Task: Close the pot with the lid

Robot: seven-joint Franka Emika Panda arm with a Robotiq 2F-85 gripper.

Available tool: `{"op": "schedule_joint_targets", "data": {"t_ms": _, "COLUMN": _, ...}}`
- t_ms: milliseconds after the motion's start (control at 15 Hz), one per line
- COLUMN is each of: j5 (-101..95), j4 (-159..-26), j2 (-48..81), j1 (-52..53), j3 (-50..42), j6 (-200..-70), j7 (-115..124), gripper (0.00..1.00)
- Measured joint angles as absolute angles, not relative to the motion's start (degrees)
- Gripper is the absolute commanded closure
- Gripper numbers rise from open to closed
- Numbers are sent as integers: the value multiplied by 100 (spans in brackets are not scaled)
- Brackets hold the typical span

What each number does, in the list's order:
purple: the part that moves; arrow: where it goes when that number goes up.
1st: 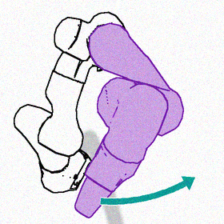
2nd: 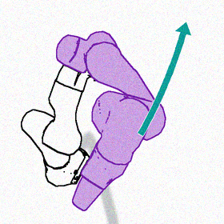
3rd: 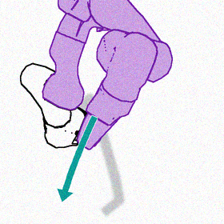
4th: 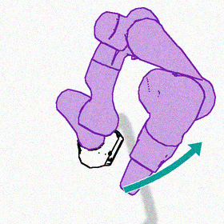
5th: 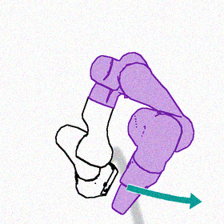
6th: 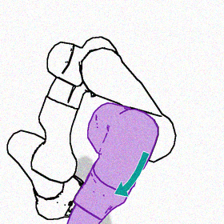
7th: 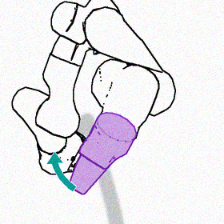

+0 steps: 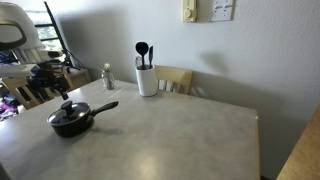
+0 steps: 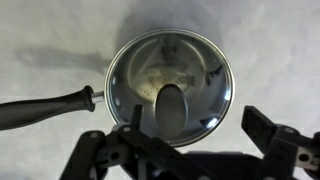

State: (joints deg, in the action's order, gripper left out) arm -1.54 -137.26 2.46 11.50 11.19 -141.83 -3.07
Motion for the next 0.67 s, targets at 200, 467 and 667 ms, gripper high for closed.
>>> {"op": "schedule_joint_targets", "data": {"t_ms": 200, "j5": -183, "j4": -13673, "j2": -37, "j1": 1160, "j3": 1119, "j6": -13862, "j7": -163, "gripper": 0}}
{"op": "schedule_joint_targets", "data": {"t_ms": 467, "j5": 15, "j4": -13614, "j2": -155, "j1": 1164, "j3": 1120, "j6": -13684, "j7": -146, "gripper": 0}}
{"op": "schedule_joint_targets", "data": {"t_ms": 667, "j5": 168, "j4": -13596, "j2": -154, "j1": 1177, "j3": 1124, "j6": -13658, "j7": -177, "gripper": 0}}
